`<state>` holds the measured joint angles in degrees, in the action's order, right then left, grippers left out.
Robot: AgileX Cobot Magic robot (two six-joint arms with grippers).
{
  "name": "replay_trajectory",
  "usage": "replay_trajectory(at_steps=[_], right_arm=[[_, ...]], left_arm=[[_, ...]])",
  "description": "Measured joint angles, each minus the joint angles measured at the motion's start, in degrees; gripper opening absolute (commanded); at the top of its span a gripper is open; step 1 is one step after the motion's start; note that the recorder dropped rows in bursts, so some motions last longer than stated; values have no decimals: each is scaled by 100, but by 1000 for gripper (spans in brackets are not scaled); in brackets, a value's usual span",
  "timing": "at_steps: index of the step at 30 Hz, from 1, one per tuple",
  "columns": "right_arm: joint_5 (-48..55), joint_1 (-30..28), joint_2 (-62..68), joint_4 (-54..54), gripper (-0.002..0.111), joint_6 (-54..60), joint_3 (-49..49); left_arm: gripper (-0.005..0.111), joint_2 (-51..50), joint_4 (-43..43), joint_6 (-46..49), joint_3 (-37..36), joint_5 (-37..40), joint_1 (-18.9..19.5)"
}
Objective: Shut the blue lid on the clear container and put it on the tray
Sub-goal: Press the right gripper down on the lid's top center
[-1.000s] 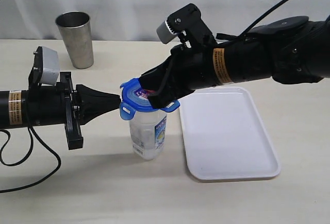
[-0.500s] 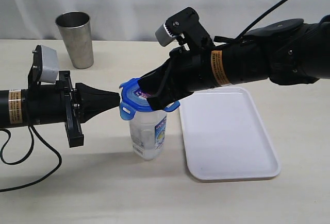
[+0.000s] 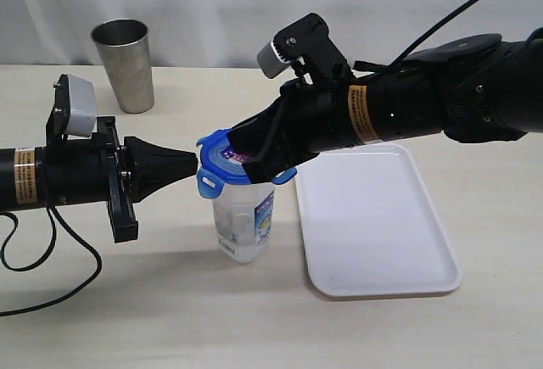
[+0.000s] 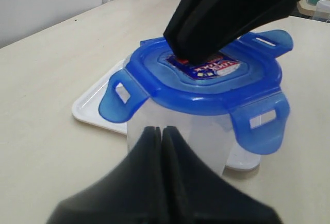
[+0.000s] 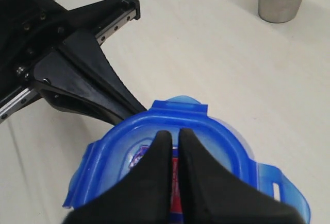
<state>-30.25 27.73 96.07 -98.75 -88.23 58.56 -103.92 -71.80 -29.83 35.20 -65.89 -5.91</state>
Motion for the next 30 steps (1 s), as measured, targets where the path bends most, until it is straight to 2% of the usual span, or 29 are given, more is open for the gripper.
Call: replay_trajectory(at_steps=[30], right_arm=[[222, 0, 0, 29, 5, 326, 0]], left_arm=[[0, 0, 0, -1, 0, 0, 0]])
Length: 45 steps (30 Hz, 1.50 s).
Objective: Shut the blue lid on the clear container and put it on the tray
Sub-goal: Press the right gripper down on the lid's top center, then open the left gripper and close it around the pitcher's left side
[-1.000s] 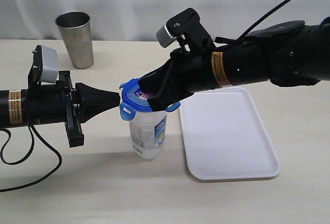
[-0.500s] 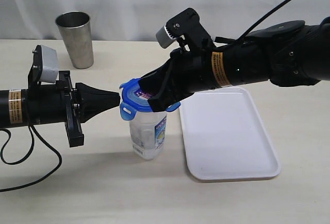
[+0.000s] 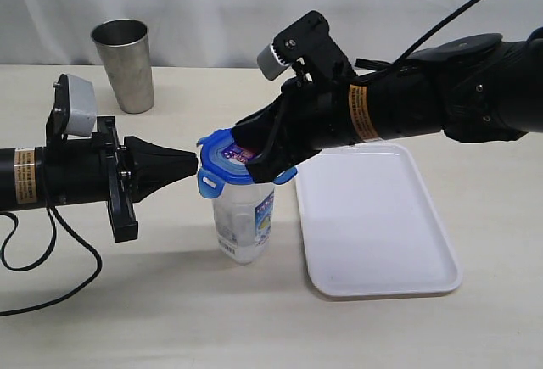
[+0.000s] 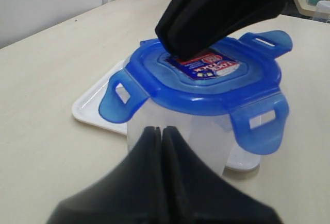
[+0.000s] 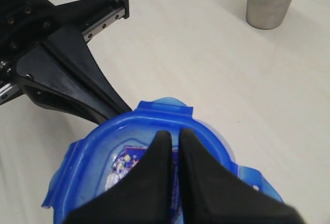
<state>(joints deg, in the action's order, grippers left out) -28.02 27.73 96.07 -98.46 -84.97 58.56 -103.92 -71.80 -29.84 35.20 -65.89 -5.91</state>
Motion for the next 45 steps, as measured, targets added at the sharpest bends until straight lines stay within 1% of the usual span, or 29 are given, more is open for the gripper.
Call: replay_trajectory(at_steps=[7, 11, 16, 21, 26, 30, 32, 45], right_arm=[[26, 0, -25, 15, 5, 46, 0], [73, 0, -252, -110, 5, 56, -75], [-347, 13, -726, -113, 5, 56, -121], [-683, 35, -816, -124, 5, -59, -227], [-669, 35, -643, -136, 5, -103, -310], [-416, 35, -359, -136, 5, -103, -321], [-266, 35, -344, -122, 5, -103, -321], [-242, 35, -329, -112, 5, -103, -321]], left_arm=[[0, 0, 0, -1, 0, 0, 0], [0, 0, 0, -1, 0, 0, 0], [0, 0, 14, -1, 0, 0, 0], [0, 0, 14, -1, 0, -11, 0], [0, 0, 14, -1, 0, -11, 0], [0, 0, 14, -1, 0, -11, 0], [0, 0, 14, -1, 0, -11, 0], [0, 0, 14, -1, 0, -11, 0]])
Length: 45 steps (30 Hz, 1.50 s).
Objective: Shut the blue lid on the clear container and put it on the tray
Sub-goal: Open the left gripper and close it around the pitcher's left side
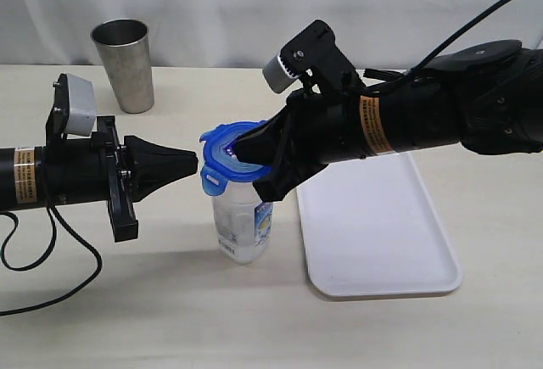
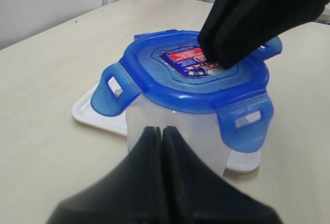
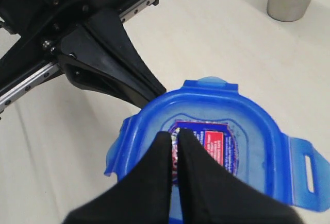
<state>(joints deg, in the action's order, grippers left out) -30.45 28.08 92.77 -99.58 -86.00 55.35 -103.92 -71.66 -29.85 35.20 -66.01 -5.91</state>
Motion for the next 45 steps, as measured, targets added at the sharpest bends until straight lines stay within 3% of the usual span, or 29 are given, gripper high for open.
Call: replay_trajectory(at_steps=[17, 25, 35, 39, 41, 45], right_arm=[[-24, 0, 135, 127, 5, 0, 33], [-24, 0, 135, 127, 5, 0, 33], [-24, 0, 135, 127, 5, 0, 33], [-24, 0, 135, 127, 5, 0, 33], [-24, 0, 135, 127, 5, 0, 33], [-24, 0, 135, 127, 5, 0, 33]], left_arm=[[0, 0, 0, 23, 0, -136, 0], [0, 155, 234, 360, -341, -282, 438], [0, 239, -59, 593, -491, -291, 395], [20, -92, 70, 909, -581, -291, 395], [39, -352, 202, 1175, -581, -320, 395], [91, -761, 418, 1741, -581, -329, 395]])
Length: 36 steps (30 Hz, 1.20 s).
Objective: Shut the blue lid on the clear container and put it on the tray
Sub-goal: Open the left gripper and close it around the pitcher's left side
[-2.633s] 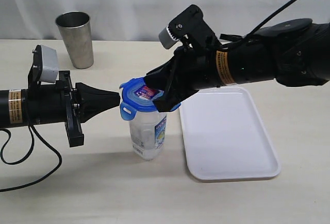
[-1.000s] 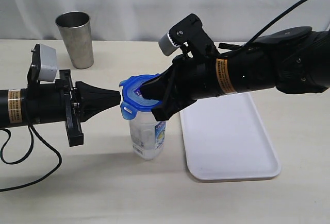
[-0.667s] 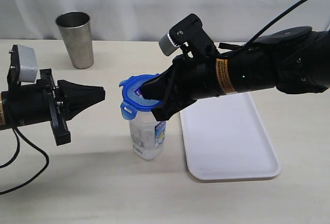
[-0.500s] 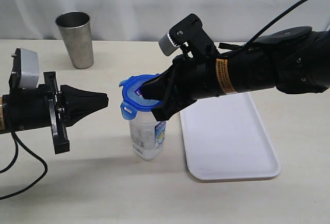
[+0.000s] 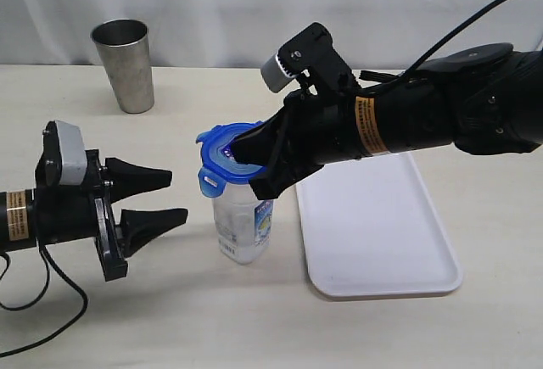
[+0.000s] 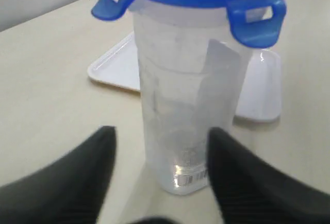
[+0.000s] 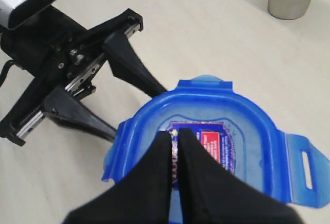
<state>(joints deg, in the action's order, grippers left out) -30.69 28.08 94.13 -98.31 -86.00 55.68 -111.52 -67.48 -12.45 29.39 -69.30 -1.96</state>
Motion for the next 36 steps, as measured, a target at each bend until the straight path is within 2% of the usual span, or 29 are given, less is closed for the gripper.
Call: replay_trajectory(at_steps=[2, 7, 8, 11, 17, 24, 36], right_arm=[[0, 0, 0, 0, 5, 0, 0], [0, 0, 0, 0, 5, 0, 0], [0, 0, 0, 0, 5, 0, 0], [0, 0, 0, 0, 5, 0, 0], [0, 0, 0, 0, 5, 0, 0], [0, 0, 0, 0, 5, -12, 0], [0, 0, 0, 0, 5, -12, 0]], left_arm=[[93, -197, 354, 187, 0, 0, -44], [93, -355, 1512, 989, 0, 0, -950], [93, -366, 1684, 1003, 0, 0, -1036], [93, -456, 1868, 1058, 0, 0, -1256], [93, -492, 1666, 1070, 332, 54, -1690], [93, -952, 1788, 1070, 794, 240, -1939], [93, -1216, 2044, 1070, 1122, 65, -1998]])
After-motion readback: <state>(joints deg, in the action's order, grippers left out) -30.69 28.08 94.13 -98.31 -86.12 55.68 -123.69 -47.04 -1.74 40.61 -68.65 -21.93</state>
